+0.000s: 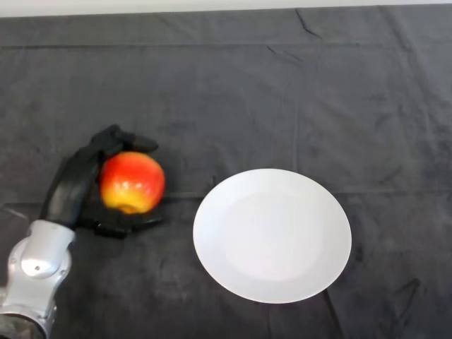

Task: Move the apple to the plate

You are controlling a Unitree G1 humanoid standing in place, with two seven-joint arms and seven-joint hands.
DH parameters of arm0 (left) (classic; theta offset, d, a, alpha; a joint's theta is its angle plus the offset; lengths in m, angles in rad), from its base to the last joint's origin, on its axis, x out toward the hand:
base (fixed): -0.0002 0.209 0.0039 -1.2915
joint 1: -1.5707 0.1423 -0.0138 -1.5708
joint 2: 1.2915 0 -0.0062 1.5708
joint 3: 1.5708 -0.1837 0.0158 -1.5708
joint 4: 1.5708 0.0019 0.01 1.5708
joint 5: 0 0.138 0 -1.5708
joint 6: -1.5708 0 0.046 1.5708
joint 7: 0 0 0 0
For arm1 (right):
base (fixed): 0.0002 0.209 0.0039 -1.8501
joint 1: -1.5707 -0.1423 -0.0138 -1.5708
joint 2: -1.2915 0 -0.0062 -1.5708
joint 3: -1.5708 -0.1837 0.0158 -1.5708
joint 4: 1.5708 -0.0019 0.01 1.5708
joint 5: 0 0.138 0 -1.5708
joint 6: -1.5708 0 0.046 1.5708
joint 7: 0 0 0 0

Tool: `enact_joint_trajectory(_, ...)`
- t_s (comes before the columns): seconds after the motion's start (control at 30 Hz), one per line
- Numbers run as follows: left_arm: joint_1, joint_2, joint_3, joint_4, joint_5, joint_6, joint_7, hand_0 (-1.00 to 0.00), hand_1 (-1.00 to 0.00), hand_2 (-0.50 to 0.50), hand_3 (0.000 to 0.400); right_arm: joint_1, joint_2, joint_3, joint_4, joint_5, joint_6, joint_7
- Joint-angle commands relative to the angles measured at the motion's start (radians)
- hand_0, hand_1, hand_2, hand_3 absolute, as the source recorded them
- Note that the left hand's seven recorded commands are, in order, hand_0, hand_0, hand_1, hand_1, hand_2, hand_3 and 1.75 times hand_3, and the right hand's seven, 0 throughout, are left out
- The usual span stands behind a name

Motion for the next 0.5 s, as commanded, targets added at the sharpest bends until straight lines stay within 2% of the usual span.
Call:
enact_joint_trajectory(0.03,0.049,-0.008,-0.030,-0.054,0.025,0.013,0.023,-1.00,-0.98,-0.01,0.400,-0.011,-0.017,-0.0152,-0.008,0.0160,-0.004,-0.0002)
enact_joint_trajectory(0.5,0.075,-0.049,-0.186,-0.201,0.039,0.063,0.133,-1.00,-0.99,-0.01,0.400,-0.009,-0.015,-0.0150,-0.013,0.0166,-0.004,-0.0024)
